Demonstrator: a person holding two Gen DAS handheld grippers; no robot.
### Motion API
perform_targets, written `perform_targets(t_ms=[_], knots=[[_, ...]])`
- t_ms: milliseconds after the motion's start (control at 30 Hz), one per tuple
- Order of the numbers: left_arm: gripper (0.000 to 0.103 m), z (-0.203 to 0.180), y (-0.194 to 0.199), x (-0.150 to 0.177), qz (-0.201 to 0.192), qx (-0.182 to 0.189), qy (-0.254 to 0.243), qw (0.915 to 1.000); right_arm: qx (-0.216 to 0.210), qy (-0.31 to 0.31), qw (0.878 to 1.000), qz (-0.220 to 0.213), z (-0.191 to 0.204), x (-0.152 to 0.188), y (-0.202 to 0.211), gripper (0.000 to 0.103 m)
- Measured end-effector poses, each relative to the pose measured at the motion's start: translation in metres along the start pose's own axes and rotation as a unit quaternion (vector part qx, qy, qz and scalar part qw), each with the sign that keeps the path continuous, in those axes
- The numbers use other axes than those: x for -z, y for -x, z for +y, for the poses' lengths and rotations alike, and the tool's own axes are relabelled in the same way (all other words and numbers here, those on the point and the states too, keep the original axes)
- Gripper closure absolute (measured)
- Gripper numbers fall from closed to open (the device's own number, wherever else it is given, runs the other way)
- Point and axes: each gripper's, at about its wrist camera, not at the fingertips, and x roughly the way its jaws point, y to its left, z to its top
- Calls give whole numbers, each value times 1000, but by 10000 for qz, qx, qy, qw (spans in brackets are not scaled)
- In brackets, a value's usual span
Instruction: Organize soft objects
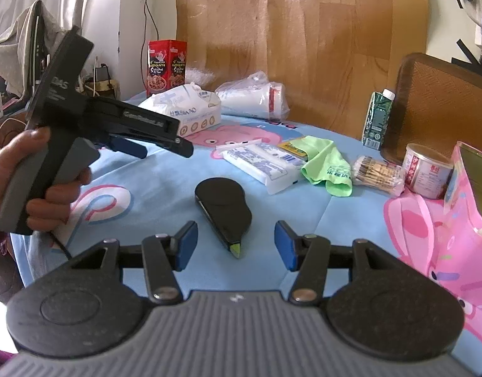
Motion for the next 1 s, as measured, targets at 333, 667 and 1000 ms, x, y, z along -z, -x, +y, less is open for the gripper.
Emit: perform_targets(t_ms=[333,667,1000], knots=[[11,-9,27,10,516,717,304,9956,-104,35,9999,73,1,0,-10,40],[11,-12,21,15,924,1195,623,9866,-217,-30,9996,200,-2,-4,-26,36],[37,-38,3,16,1158,1495,482,9808,-414,-61,9985,342,-3,-11,-42,60]])
